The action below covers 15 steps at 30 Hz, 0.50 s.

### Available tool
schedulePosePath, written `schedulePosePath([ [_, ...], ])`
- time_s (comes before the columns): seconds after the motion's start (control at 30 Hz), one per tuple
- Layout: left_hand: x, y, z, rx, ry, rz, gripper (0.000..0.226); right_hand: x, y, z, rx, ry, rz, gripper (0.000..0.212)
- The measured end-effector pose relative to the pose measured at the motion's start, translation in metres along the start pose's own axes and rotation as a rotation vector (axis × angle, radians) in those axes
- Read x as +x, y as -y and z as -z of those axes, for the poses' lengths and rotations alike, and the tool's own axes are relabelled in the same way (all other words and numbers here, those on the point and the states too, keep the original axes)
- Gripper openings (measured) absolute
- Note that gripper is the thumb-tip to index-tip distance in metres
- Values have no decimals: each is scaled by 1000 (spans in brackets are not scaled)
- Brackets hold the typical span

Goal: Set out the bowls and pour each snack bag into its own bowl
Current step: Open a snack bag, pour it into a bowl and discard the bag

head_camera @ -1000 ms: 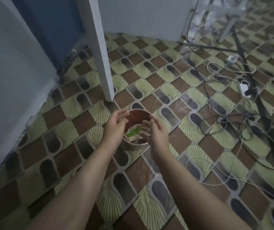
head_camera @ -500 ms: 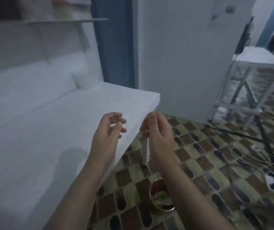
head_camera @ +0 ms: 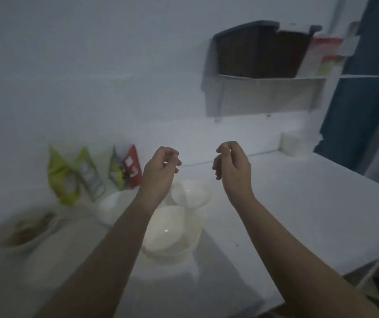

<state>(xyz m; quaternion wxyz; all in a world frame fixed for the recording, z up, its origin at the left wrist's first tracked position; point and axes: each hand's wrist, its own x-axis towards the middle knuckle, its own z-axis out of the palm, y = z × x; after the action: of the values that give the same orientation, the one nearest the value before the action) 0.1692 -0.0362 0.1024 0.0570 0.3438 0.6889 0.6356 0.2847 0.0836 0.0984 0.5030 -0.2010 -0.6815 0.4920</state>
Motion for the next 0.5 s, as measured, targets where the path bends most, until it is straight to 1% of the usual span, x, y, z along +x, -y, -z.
schedulePosePath([
  [0.1, 30, 37, 55, 65, -92, 57, 15, 9, -19, -61, 25, 69, -31, 22],
  [0.17, 48, 58, 85, 113, -158, 72, 11, 14, -29, -93, 26, 96, -40, 22],
  [0.3, 85, 95, 144, 399, -239, 82, 14, 28, -44, -150, 7, 147, -38, 23],
  [0.37, 105, 114, 170, 538, -266, 23, 13, 35, -49, -176, 3, 164, -31, 23],
  [0.43, 130, 138, 199, 647, -288, -13, 17, 42, -55, -207, -4, 195, -11, 24],
  [0.5, 149, 151, 222, 707, -316, 36, 26, 47, -60, -231, -15, 219, -4, 24],
])
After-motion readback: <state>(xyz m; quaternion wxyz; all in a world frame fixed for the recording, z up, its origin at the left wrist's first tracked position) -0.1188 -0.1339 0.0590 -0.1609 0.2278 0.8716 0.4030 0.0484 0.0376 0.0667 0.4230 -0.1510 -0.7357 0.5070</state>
